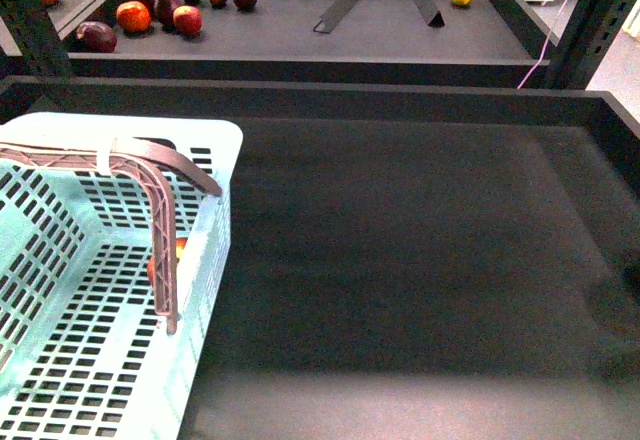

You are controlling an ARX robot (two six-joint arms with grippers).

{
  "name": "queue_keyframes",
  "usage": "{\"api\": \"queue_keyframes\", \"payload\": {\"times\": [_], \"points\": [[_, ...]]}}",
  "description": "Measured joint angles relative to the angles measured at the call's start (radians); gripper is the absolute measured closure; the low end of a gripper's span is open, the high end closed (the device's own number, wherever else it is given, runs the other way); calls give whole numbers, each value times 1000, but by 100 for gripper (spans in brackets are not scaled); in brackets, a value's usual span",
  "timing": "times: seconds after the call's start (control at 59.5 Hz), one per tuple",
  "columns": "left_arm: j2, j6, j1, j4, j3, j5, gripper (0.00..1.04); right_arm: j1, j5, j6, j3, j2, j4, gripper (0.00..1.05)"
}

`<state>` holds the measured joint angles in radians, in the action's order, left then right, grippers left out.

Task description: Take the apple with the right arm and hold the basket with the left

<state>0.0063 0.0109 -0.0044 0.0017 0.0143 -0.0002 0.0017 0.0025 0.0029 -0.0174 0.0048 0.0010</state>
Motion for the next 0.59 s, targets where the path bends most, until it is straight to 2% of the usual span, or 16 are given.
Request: {"api": "queue_keyframes", "payload": {"times": [0.252, 0.589], "points": [[0, 0, 0, 0, 0, 0, 6, 0, 0, 0, 0, 0, 0, 9], [0, -2, 0, 0, 0, 0, 7, 0, 0, 0, 0, 0, 0, 9]]}}
